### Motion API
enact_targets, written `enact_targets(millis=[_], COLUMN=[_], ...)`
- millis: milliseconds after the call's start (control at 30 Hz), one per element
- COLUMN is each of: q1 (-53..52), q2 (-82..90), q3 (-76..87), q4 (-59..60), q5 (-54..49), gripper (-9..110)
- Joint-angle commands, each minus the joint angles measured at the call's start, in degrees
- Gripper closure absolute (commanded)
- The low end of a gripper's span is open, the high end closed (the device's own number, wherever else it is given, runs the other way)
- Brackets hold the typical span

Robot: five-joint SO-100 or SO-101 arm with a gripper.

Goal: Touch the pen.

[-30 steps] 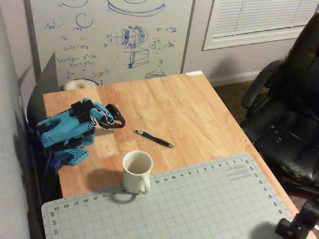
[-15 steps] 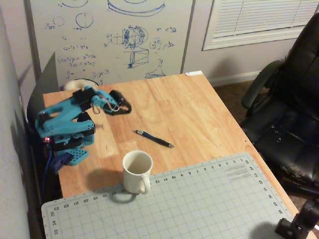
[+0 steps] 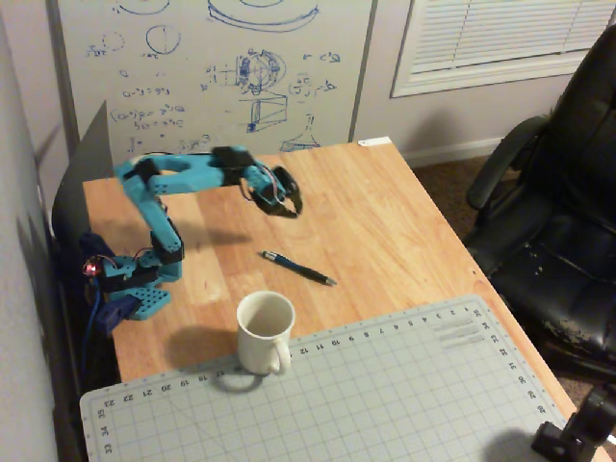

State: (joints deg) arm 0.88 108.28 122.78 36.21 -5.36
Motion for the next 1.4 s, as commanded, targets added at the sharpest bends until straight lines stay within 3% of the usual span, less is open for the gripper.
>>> enact_targets(millis=[0, 333, 733, 1367], q1=[-3.6, -9.93, -10.55, -10.02], q2=[-6.15, -18.54, -31.29, -21.8], q3=[-9.4, -16.7, -23.91, -22.59], q4=[-1.14, -1.23, -1.23, 0.97], q5=[-0.53, -0.53, -0.53, -0.44], gripper=[101, 101, 101, 101])
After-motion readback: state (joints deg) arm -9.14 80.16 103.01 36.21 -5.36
